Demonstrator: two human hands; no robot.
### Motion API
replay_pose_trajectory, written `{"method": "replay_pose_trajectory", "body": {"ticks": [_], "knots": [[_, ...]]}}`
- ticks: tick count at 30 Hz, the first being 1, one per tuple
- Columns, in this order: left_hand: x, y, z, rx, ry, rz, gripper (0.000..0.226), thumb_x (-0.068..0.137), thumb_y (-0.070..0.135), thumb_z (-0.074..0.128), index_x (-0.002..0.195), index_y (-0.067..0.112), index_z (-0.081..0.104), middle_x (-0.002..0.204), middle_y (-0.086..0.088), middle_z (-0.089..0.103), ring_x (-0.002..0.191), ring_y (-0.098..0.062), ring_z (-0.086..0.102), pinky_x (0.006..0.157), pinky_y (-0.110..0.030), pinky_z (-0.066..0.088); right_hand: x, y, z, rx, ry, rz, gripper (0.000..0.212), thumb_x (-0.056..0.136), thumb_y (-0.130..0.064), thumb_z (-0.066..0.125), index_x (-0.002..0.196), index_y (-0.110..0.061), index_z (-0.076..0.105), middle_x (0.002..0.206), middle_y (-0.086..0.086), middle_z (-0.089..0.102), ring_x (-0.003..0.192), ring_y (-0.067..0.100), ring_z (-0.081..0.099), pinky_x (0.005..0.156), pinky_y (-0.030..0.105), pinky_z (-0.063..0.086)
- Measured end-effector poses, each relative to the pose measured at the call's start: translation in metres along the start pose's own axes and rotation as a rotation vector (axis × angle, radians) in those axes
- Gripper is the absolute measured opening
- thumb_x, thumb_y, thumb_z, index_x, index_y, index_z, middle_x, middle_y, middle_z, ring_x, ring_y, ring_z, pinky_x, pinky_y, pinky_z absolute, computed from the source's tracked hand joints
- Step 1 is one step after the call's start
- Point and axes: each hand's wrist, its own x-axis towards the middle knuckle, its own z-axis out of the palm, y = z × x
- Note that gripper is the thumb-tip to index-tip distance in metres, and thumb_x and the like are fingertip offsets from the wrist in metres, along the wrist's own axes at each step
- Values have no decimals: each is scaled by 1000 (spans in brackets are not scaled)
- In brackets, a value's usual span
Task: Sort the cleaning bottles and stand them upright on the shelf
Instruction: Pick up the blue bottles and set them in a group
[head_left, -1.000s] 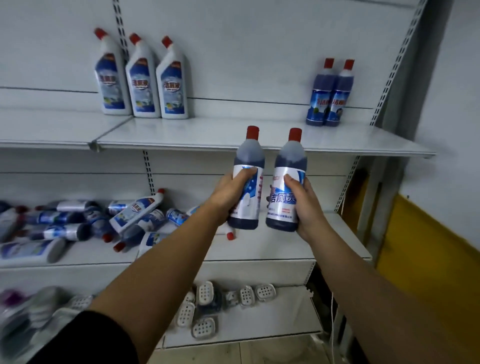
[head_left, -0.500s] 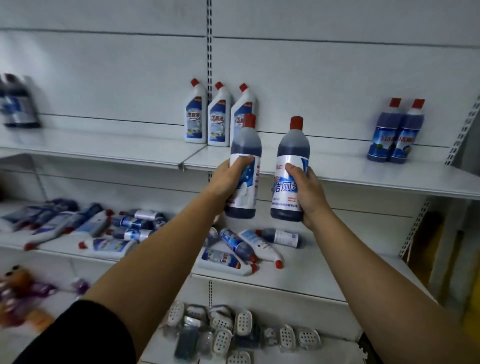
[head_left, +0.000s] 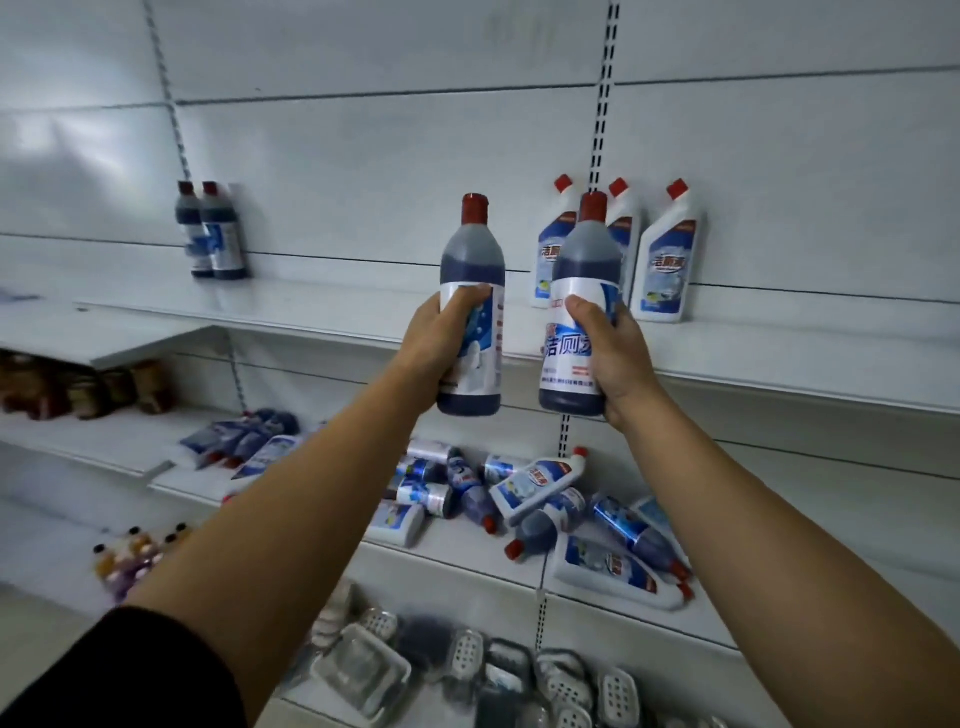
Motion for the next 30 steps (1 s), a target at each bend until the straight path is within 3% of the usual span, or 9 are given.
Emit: {"method": "replay_pose_trajectory", "body": {"ticks": [6, 10, 18, 21, 25, 28, 30], "knots": [[32, 1, -101, 85, 108, 40, 27, 97, 46, 51, 110, 23, 53, 99, -4, 72, 85, -22, 72, 70, -32, 56, 30, 20, 105, -16, -113, -7, 27, 89, -25, 68, 111, -17, 54, 89, 5, 69, 72, 17, 69, 67, 34, 58], [54, -7, -156, 82, 225, 66, 33, 96, 43, 53, 119, 20, 52, 107, -7, 70, 94, -25, 69, 82, -39, 56, 58, 32, 167, -76, -169, -19, 22, 89, -28, 67, 106, -24, 53, 94, 2, 70, 75, 17, 70, 63, 30, 58], [131, -30, -254, 105, 365, 112, 29, 95, 41, 56, 118, 24, 48, 101, 2, 65, 91, -18, 66, 70, -29, 49, 144, 71, 276, -46, -192, -55, 44, 84, -30, 73, 118, -13, 52, 101, 8, 68, 80, 21, 70, 72, 37, 60], [170, -35, -287, 127, 420, 115, 32, 95, 42, 56, 119, 23, 48, 106, -1, 66, 91, -19, 66, 69, -28, 49, 184, 84, 312, -60, -217, -97, 47, 82, -28, 74, 120, -13, 51, 103, 9, 67, 83, 22, 70, 74, 38, 60], [221, -41, -327, 195, 467, 97, 36, 95, 46, 55, 122, 25, 46, 112, 0, 63, 96, -19, 64, 70, -26, 47, 227, 97, 363, -101, -250, -132, 46, 84, -29, 73, 120, -17, 47, 107, 6, 65, 87, 20, 69, 75, 34, 60], [253, -50, -359, 273, 494, 108, 33, 94, 45, 56, 120, 26, 46, 106, 3, 62, 86, -12, 62, 66, -23, 46, 255, 113, 399, -68, -252, -109, 45, 83, -28, 73, 117, -19, 45, 104, 3, 64, 84, 16, 69, 68, 28, 57], [271, -59, -380, 300, 492, 109, 36, 94, 45, 57, 122, 25, 47, 110, 1, 62, 92, -17, 63, 77, -29, 49, 268, 125, 420, -74, -264, -96, 45, 83, -27, 72, 117, -19, 44, 102, 1, 63, 82, 14, 68, 62, 24, 54]]}}
